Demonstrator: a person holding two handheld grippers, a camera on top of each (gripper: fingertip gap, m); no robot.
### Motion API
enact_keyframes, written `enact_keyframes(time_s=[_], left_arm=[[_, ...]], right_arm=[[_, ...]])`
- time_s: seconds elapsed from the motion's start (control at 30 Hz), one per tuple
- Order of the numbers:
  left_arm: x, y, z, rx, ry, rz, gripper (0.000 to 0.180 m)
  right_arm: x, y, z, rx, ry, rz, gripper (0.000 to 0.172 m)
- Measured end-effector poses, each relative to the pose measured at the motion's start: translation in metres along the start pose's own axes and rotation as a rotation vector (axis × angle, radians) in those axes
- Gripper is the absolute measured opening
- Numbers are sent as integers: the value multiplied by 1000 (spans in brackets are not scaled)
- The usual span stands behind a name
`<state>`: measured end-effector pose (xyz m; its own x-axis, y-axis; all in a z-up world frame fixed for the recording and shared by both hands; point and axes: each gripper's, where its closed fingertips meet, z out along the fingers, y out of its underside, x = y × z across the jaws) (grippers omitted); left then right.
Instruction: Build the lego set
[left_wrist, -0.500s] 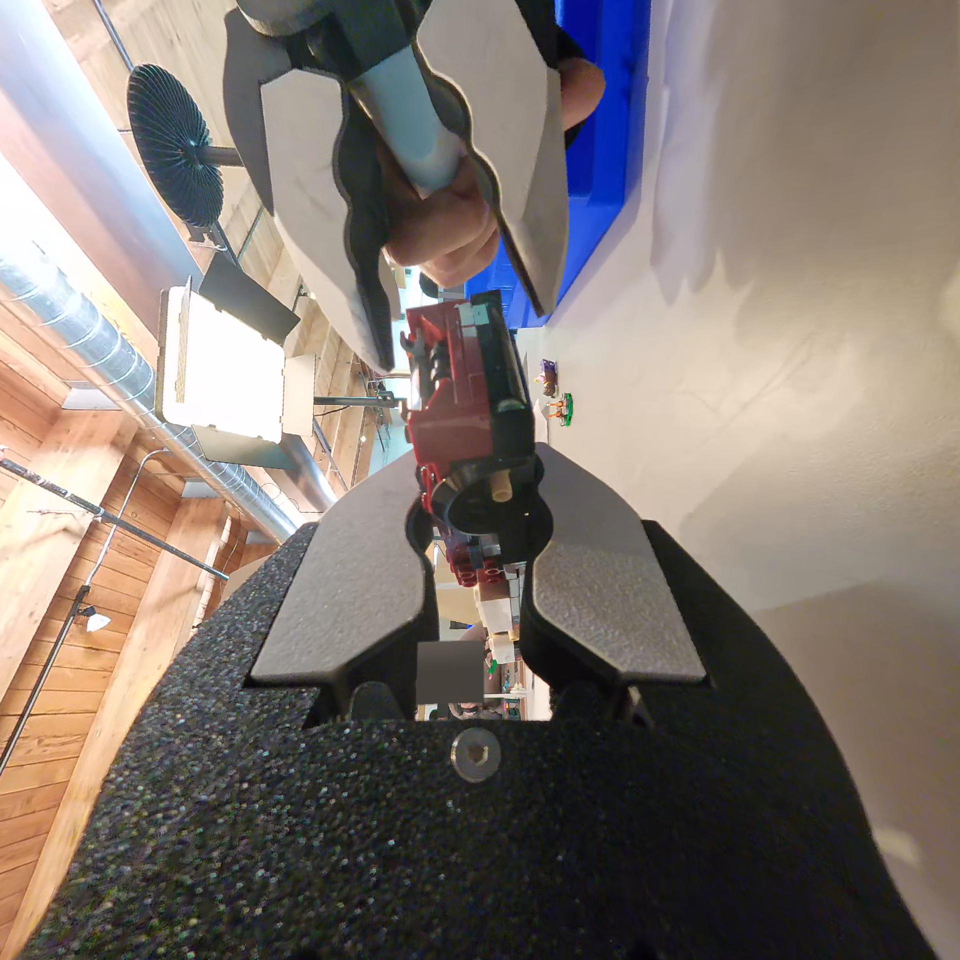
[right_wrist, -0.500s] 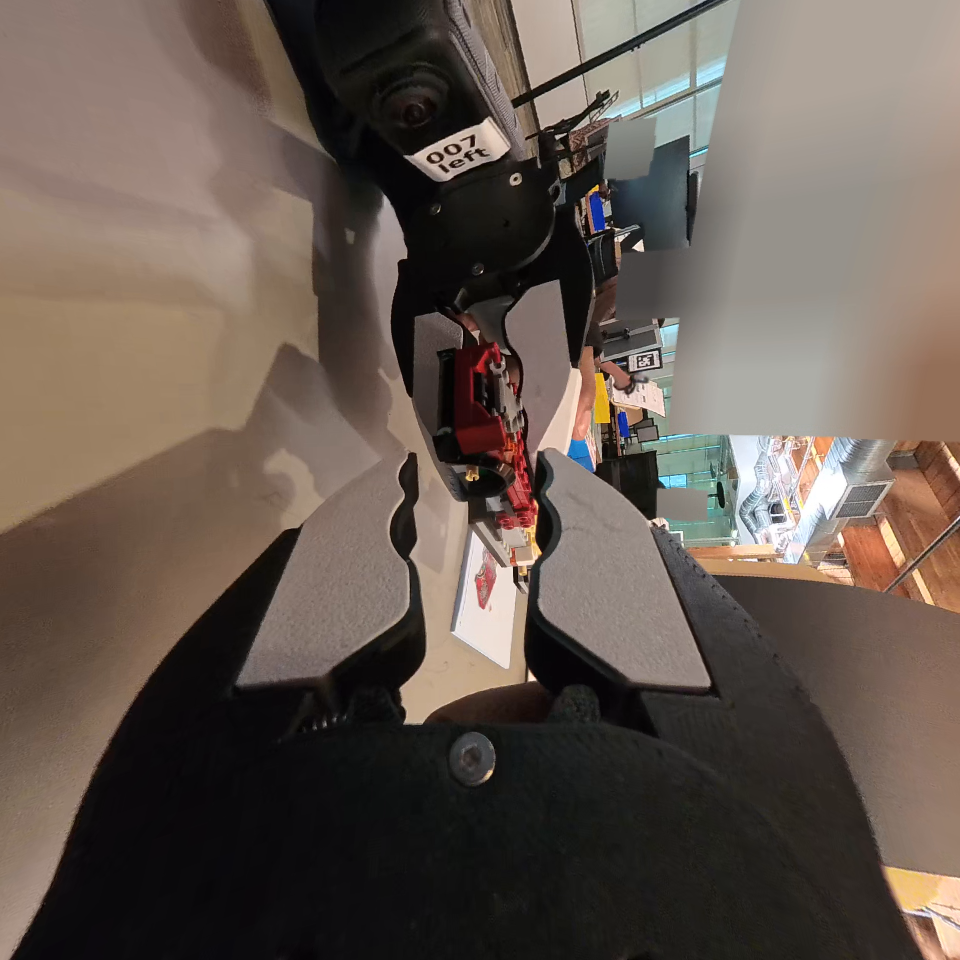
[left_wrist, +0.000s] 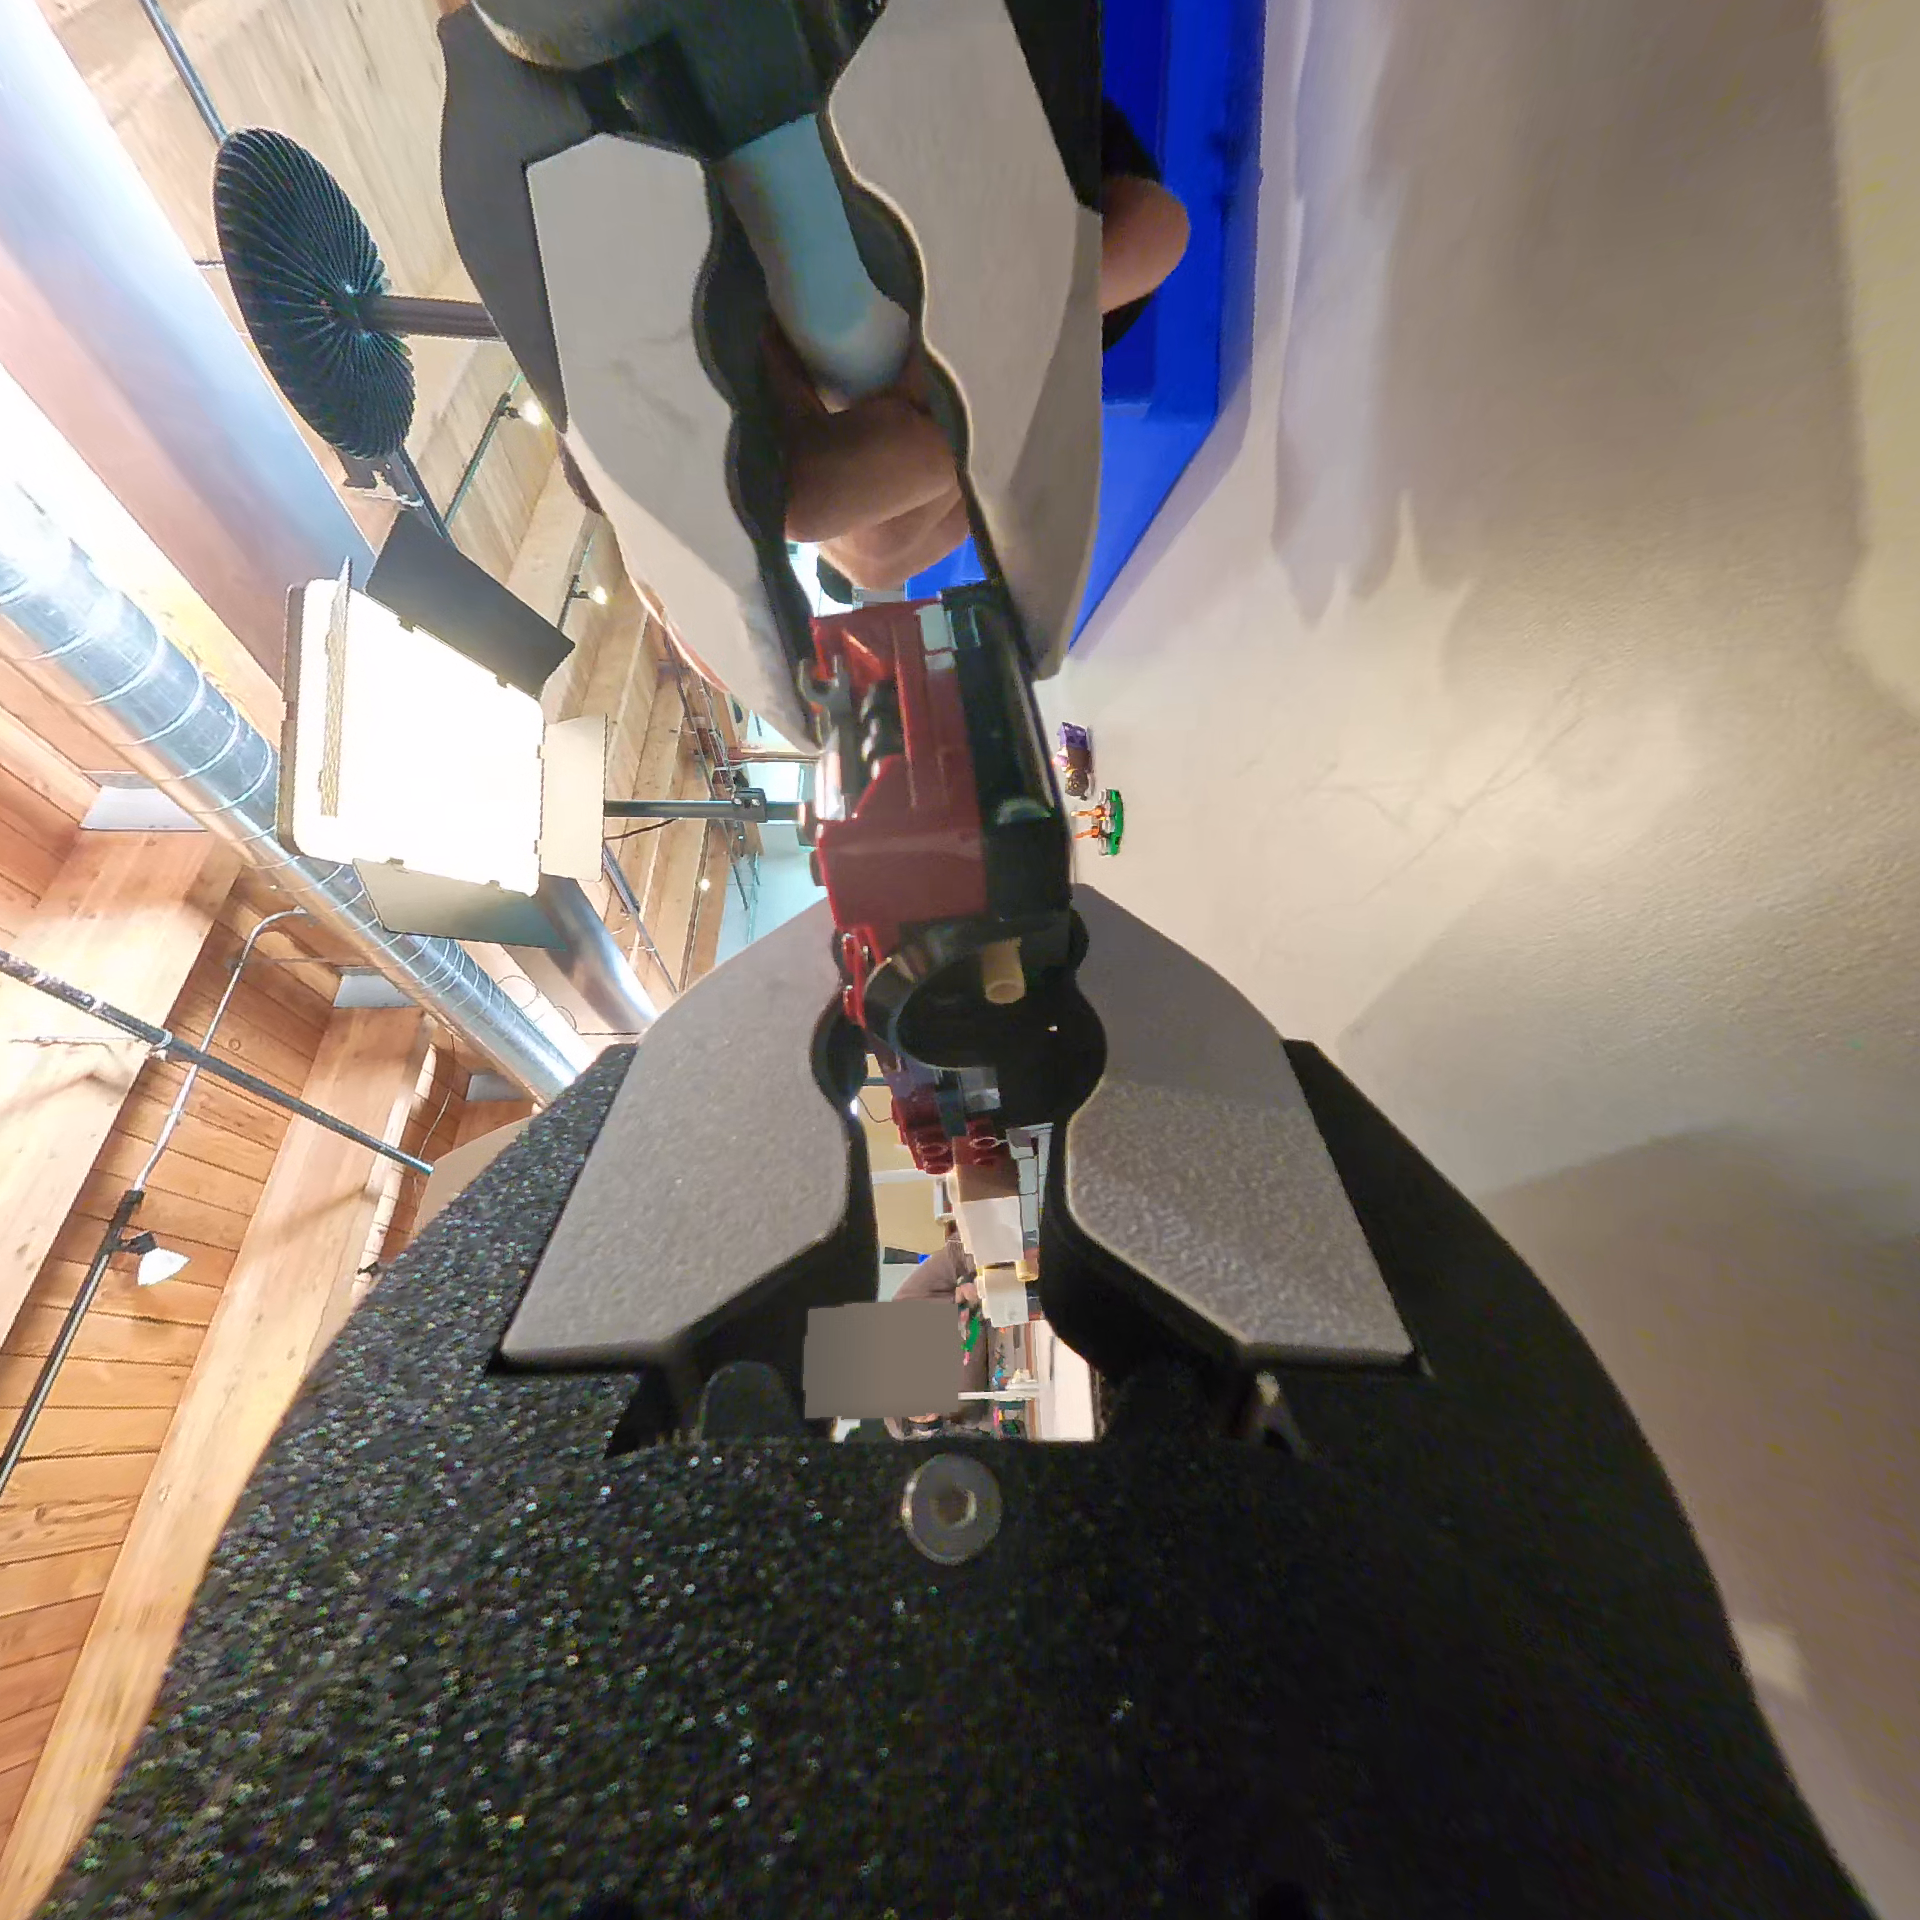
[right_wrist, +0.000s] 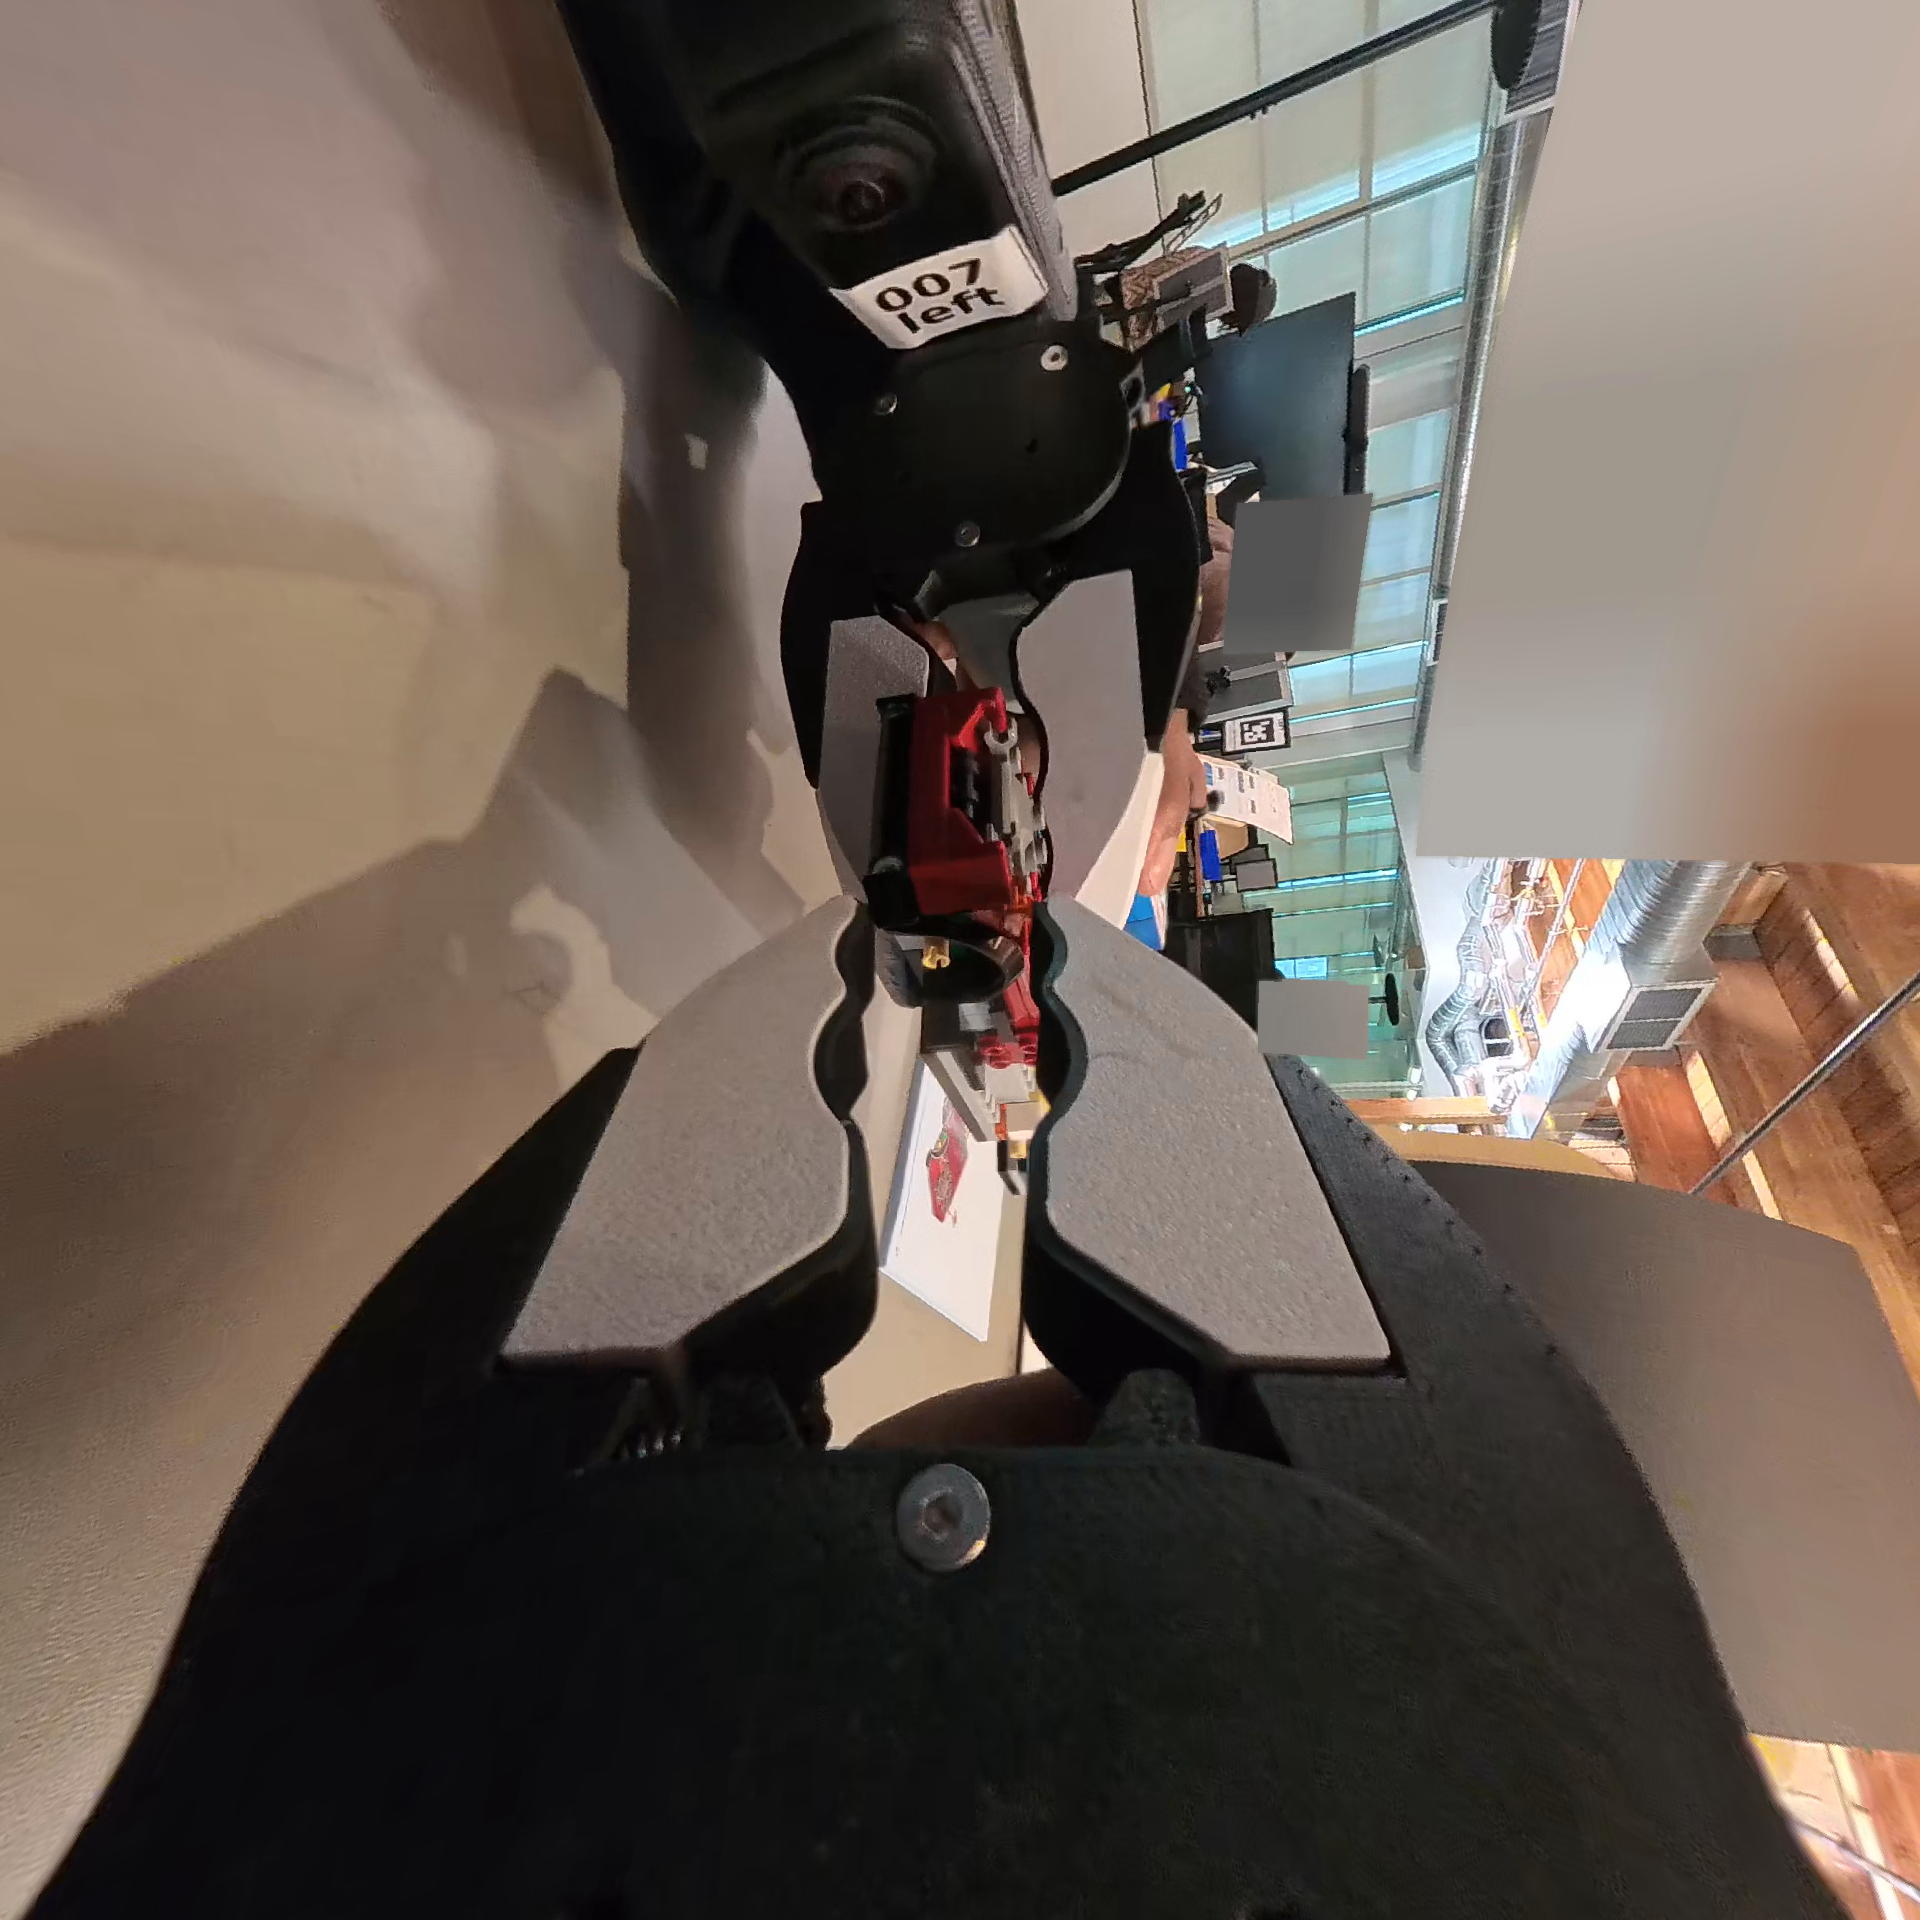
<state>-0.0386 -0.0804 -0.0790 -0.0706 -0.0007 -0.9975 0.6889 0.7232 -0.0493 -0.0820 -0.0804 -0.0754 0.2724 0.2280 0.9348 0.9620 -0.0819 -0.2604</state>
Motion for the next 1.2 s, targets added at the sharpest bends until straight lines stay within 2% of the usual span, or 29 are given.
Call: enact_keyframes(time_s=[0.37, 1.2], left_arm=[[-1, 1, 0, 2, 0, -20, 33], [4, 0, -1, 17, 32, -36, 33]], right_arm=[[3, -1, -1, -4, 46, -60, 28], [0, -3, -2, -18, 43, -155, 26]])
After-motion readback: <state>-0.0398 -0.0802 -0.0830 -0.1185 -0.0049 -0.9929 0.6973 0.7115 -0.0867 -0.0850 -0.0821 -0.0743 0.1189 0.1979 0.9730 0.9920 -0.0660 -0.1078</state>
